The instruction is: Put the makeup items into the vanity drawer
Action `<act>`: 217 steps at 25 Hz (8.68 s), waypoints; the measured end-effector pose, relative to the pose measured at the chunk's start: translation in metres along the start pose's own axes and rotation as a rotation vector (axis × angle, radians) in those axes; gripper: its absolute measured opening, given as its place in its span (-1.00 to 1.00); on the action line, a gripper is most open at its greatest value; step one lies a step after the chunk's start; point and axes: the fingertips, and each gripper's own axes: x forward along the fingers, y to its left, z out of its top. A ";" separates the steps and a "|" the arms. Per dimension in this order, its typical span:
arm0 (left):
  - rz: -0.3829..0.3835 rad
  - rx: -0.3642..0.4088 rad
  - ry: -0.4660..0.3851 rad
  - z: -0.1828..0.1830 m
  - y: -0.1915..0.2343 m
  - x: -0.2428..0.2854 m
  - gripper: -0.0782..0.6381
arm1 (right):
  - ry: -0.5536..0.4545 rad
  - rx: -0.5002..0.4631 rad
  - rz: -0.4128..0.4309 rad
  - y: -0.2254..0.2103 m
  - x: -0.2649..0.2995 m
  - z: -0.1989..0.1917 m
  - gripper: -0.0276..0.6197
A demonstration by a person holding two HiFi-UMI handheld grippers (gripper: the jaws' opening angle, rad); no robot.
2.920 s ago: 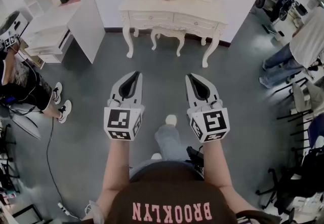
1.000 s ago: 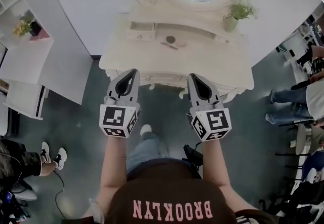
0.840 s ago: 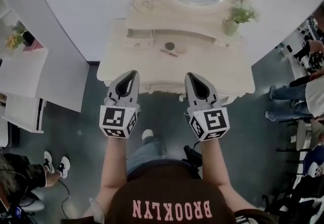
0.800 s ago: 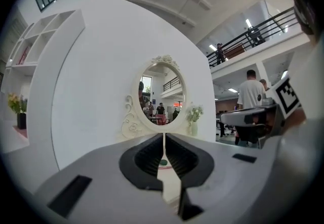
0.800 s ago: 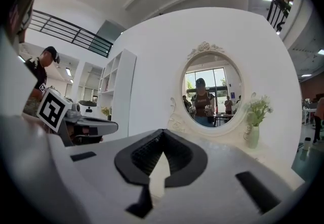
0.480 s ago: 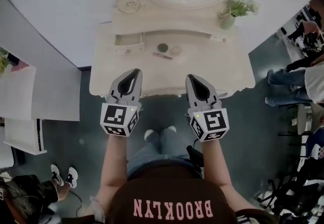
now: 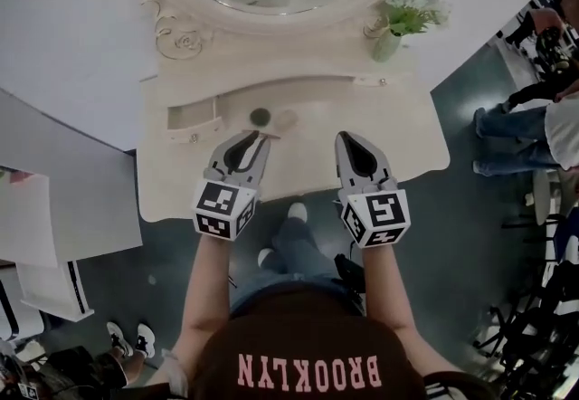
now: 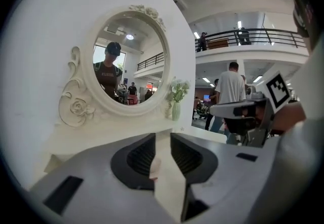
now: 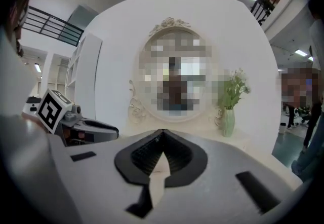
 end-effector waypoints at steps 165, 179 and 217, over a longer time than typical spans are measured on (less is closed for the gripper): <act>0.131 -0.093 0.315 -0.047 0.118 0.121 -0.65 | 0.135 0.181 -0.171 -0.111 0.083 -0.029 -0.94; 0.224 -0.077 0.163 -0.004 0.161 0.069 -0.65 | 0.077 0.188 -0.112 -0.070 0.111 -0.001 -0.94; 0.396 -0.106 0.234 -0.056 0.247 -0.013 -0.10 | 0.165 0.125 0.015 0.006 0.160 -0.014 -0.94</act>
